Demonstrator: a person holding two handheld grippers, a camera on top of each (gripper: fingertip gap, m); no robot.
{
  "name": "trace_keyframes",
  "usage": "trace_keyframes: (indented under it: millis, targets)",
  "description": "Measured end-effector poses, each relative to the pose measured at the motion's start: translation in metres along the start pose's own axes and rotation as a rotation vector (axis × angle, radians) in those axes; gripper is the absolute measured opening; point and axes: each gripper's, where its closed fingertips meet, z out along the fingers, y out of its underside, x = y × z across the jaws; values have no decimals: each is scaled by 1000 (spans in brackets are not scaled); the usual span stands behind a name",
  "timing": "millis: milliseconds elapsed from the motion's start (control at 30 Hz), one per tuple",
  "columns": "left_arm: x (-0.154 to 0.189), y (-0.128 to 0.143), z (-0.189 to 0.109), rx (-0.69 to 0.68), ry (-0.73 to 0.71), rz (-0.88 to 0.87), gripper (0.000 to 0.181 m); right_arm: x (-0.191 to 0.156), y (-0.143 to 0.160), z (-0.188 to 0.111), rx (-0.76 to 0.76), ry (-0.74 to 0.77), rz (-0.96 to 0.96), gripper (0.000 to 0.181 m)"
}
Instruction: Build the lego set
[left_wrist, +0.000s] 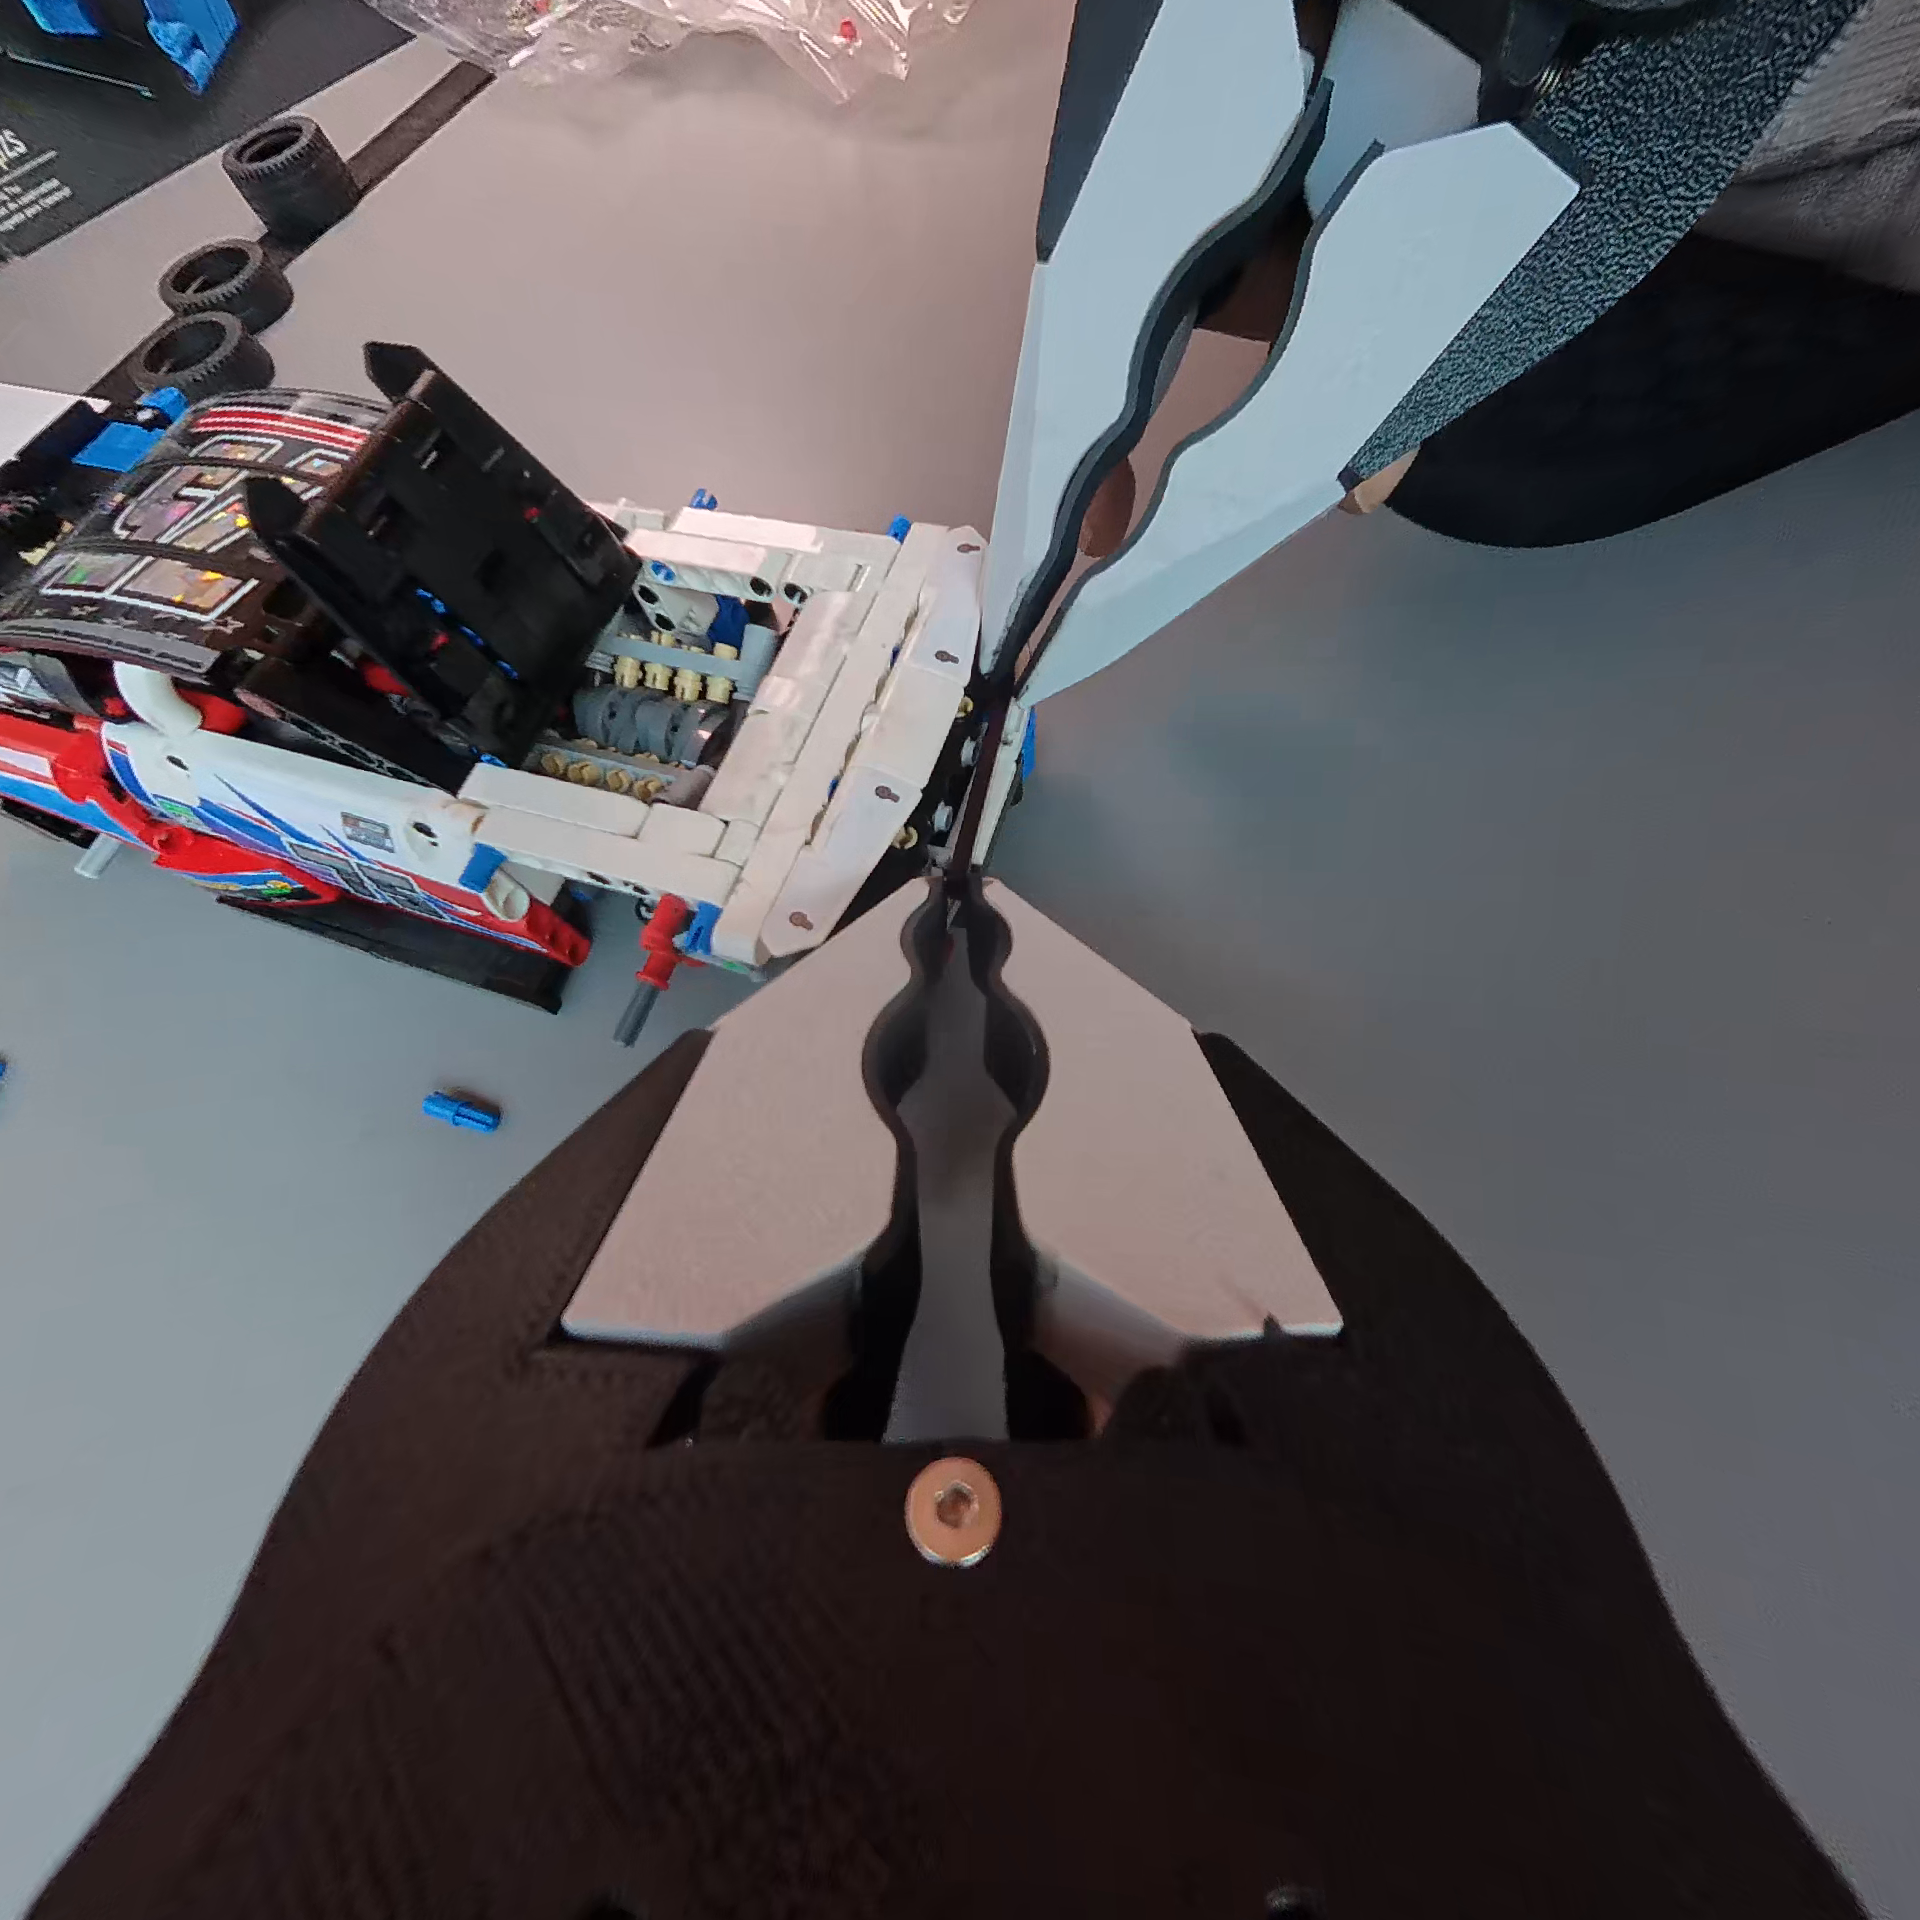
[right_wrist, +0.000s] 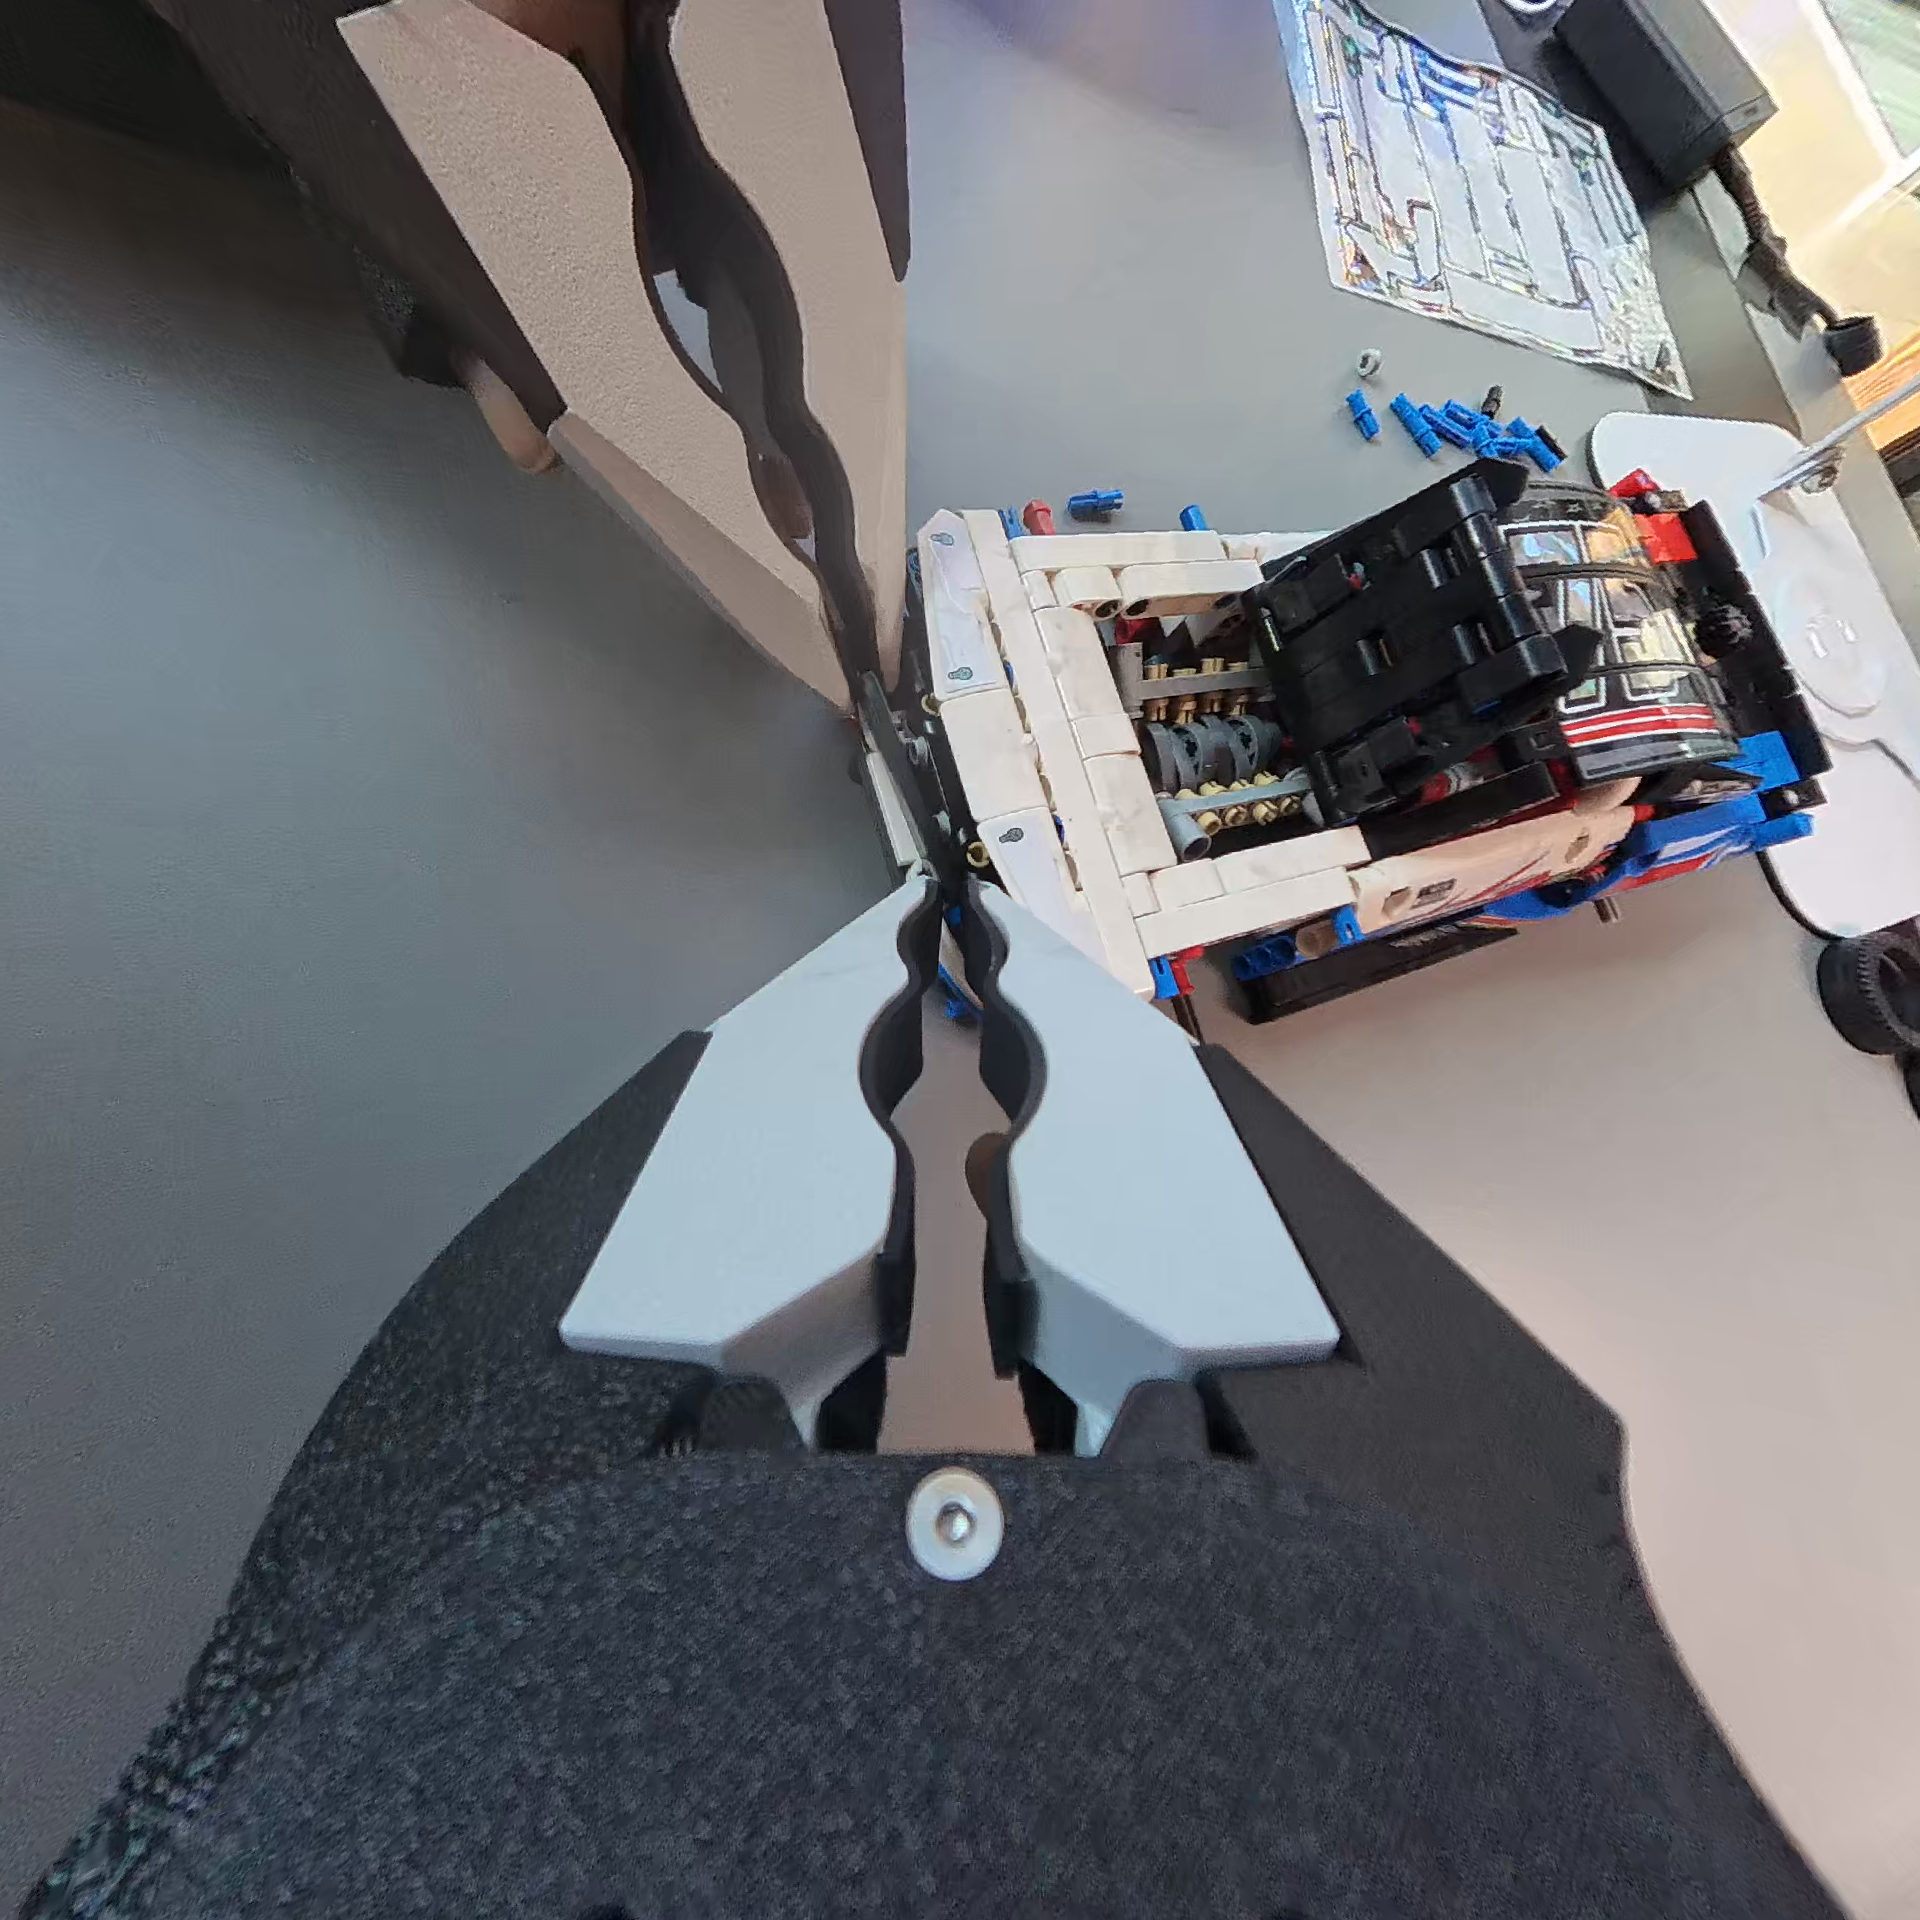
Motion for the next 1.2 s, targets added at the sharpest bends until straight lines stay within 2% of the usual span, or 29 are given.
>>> trace_keyframes:
  millis: [167, 433, 567, 667, 733, 833, 1000, 1200]
  targets:
    - [-7, -5, -9, 24, -98, 85, 6, 0, -2, 2, 5, 29, 30, 0]
    - [-11, 2, -15, 0, -136, 69, 14, 1, 0, 2, -14, 43, 59, 0]
    - [-20, 3, -20, -12, -213, 57, 30, 2, -1, 4, -23, 47, 73, 0]
    - [-33, 6, -20, -31, -275, 20, 51, 1, -2, 5, -28, 46, 81, 0]
    - [-38, 10, -15, -44, -274, -24, 66, 1, -3, 6, -30, 45, 83, 0]
    - [-41, 11, -8, -34, -249, -97, 77, 2, -4, 6, -29, 47, 87, 0]
    - [-41, 10, -3, -6, -187, -198, 69, 2, -6, 7, -29, 48, 89, 0]
    - [-36, 9, -1, 4, -168, -191, 58, 3, -5, 8, -29, 54, 86, 0]
